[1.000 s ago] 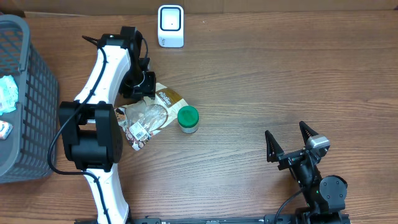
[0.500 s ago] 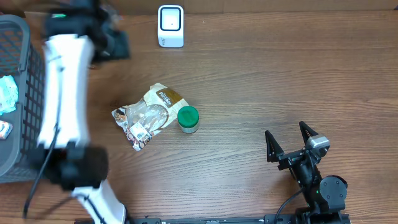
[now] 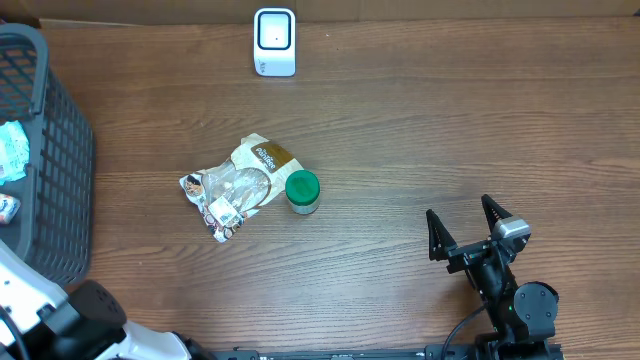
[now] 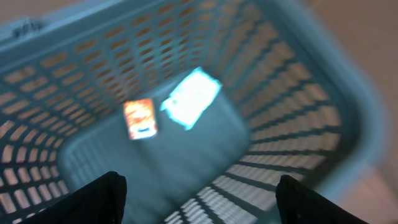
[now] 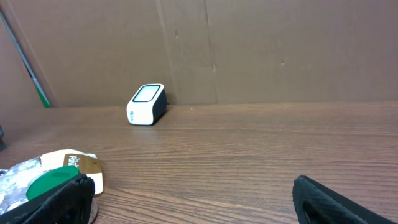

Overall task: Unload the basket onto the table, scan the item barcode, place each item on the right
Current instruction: 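Reach into the basket and grasp the orange snack box with left gripper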

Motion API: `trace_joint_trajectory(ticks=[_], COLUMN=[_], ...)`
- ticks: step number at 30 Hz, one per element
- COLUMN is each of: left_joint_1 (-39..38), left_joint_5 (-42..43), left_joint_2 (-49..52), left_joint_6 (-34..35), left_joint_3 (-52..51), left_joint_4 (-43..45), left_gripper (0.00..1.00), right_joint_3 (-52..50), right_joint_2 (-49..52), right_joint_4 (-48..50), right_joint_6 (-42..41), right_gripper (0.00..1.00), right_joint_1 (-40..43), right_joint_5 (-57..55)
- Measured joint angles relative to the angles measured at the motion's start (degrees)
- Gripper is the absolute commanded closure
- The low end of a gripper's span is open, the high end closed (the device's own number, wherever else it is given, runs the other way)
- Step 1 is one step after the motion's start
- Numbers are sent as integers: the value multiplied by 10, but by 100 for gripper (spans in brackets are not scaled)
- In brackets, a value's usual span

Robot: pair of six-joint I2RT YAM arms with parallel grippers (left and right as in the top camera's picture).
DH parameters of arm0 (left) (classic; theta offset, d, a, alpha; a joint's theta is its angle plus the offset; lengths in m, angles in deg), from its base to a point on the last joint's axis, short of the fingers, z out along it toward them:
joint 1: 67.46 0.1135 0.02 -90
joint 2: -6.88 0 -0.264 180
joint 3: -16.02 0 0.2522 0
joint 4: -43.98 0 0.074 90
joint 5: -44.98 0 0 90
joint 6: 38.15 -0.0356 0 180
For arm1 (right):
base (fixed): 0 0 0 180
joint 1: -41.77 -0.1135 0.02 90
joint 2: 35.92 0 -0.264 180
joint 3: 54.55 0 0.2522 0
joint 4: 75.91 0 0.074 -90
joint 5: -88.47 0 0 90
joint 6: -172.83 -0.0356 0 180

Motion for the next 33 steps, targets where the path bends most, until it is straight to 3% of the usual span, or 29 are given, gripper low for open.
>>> trace_joint_trajectory(ticks=[12,20,29,33], left_joint_1=[20,22,24,24], left_joint_5=[-68,-98,-116,-123], left_joint_2=[116,228,293,300], left_joint_6=[-49,-111,-129,-130], left_joint_3=[-160,-165,-166,-166], left_joint_4=[127,152,189,200], left_gripper=[27,27,28,36], right_joint_3=[0,0,0,0], right_joint_2=[0,0,0,0], right_joint_4=[0,0,0,0], right_joint_6=[0,0,0,0], right_gripper=[0,0,0,0], right_joint_1=[0,0,0,0], right_joint_5=[0,0,0,0])
